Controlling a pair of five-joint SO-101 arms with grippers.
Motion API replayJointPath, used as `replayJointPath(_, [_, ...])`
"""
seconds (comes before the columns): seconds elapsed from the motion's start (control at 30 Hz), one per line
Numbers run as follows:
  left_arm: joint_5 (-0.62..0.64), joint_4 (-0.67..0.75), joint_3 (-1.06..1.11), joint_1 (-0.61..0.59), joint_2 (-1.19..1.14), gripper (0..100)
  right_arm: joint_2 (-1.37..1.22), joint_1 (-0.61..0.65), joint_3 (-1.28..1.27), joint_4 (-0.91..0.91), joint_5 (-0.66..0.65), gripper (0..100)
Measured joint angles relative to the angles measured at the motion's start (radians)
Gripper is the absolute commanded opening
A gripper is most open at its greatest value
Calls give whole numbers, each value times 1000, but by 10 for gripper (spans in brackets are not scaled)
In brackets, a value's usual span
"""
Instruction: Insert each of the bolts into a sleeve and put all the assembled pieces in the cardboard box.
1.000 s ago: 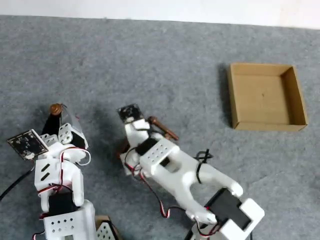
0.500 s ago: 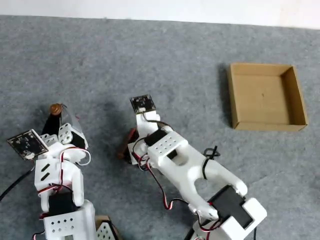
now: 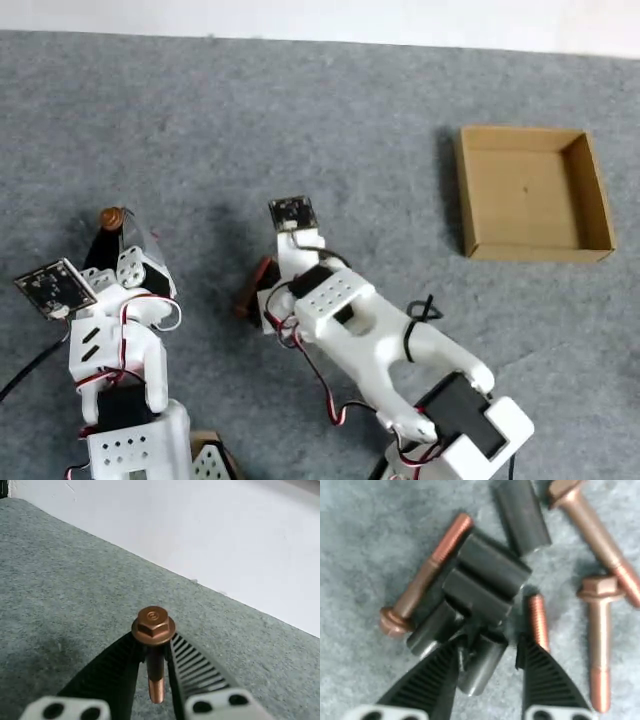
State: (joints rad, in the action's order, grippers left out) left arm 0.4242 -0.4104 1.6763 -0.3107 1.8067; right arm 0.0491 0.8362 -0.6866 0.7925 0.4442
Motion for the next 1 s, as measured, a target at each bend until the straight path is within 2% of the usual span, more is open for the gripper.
replayJointPath(0.1, [0,0,0,0,0,5,2,21,-11,0,0,135])
replayJointPath(0.27, [0,0,0,0,0,5,2,28,-12,2,0,36])
replayJointPath(0.67, [0,0,0,0,0,5,2,18,-15,8,-6,5])
replayJointPath(0.87, [0,0,0,0,0,5,115,-43,-26,9,-245,5])
replayJointPath(1.0, [0,0,0,0,0,5,239,-74,-43,2,-333,5])
